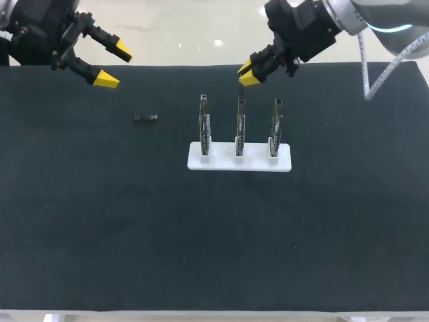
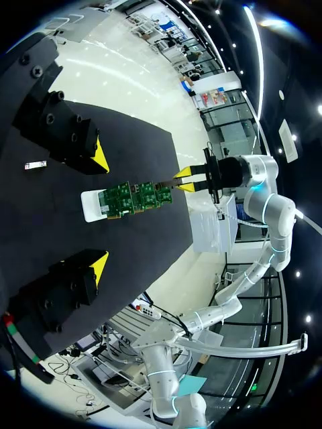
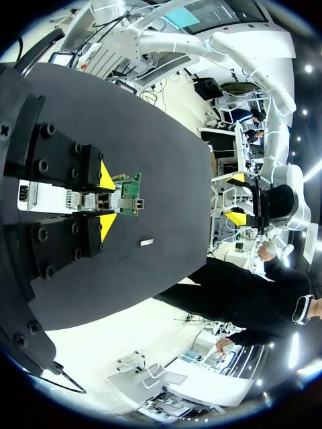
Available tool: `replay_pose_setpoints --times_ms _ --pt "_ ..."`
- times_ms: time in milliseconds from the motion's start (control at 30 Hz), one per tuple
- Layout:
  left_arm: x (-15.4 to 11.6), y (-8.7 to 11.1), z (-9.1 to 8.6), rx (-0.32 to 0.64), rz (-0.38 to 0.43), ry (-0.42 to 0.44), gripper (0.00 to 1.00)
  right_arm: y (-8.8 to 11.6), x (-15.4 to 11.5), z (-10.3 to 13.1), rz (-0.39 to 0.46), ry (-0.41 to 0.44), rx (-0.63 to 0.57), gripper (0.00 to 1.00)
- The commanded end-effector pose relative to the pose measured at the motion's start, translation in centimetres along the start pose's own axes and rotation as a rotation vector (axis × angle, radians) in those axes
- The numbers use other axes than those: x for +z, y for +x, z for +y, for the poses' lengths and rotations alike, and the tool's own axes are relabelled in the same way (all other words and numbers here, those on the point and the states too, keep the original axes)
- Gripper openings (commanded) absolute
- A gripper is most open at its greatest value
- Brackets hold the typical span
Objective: Pick up the optical module with the left hand, and insert it into the network port with the right hand.
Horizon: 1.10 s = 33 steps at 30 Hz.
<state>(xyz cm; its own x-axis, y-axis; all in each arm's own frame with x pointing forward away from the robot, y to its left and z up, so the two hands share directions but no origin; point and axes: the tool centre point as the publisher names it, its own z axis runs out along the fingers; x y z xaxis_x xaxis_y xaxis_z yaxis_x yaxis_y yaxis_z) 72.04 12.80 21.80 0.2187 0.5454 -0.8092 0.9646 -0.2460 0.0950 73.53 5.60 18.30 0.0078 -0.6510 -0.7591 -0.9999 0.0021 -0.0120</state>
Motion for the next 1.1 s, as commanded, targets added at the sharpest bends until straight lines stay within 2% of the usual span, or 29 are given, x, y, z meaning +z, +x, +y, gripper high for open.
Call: replay_pose_setpoints --times_ms 33,500,1100 --pt "-0.01 -0.02 0.07 -0.001 0.003 0.002 1.00 0.25 0.01 0.22 -0.005 0.007 -0.003 0.00" --pt "-0.01 -0.02 0.07 -0.001 0.003 0.002 1.00 0.52 0.20 0.23 -0.006 0.013 -0.001 0.00" --pt "-0.01 -0.02 0.07 -0.001 0.003 0.002 1.00 -0.14 0.20 0.44 0.005 0.012 0.007 0.00"
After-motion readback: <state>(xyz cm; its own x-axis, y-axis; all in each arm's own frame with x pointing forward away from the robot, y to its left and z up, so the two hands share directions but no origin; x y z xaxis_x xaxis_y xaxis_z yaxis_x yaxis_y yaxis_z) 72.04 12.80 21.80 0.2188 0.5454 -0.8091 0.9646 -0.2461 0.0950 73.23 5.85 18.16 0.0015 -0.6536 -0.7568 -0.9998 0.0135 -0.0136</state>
